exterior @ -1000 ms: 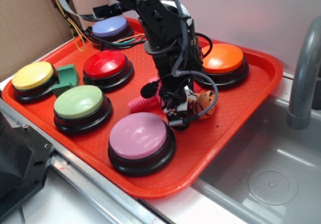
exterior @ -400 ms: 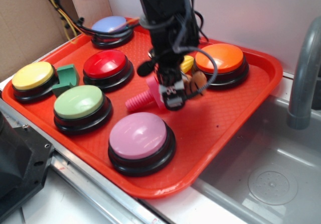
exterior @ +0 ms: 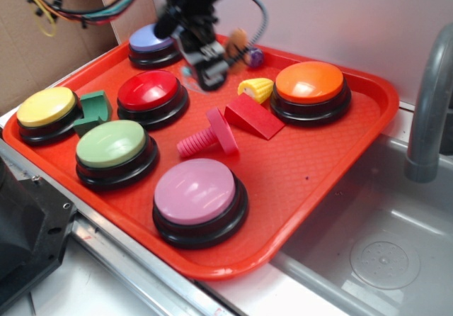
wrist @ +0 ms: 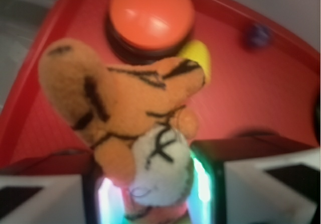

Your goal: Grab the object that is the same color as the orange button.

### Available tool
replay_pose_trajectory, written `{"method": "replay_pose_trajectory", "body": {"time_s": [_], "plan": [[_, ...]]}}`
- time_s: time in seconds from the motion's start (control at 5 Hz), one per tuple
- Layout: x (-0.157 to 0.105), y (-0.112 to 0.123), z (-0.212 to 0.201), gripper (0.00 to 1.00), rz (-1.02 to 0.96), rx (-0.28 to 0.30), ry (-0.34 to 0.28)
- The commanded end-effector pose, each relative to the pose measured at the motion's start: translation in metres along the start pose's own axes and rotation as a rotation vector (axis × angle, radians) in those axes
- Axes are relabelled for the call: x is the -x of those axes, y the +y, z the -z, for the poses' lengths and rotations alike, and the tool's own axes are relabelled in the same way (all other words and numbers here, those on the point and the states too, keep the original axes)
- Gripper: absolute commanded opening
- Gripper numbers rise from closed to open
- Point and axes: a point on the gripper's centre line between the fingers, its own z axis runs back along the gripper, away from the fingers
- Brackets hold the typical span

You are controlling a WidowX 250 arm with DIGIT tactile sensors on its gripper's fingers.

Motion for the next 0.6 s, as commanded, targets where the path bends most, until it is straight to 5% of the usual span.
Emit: {"method": "replay_pose_trajectory", "body": {"time_s": [0.0, 0.4], "plan": [[0.031, 0.044, -0.056, 0.00, -0.210, -0.071, -0.033], [0.050, 0.064, -0.058, 0.00, -0.244, -0.017, 0.026]]}}
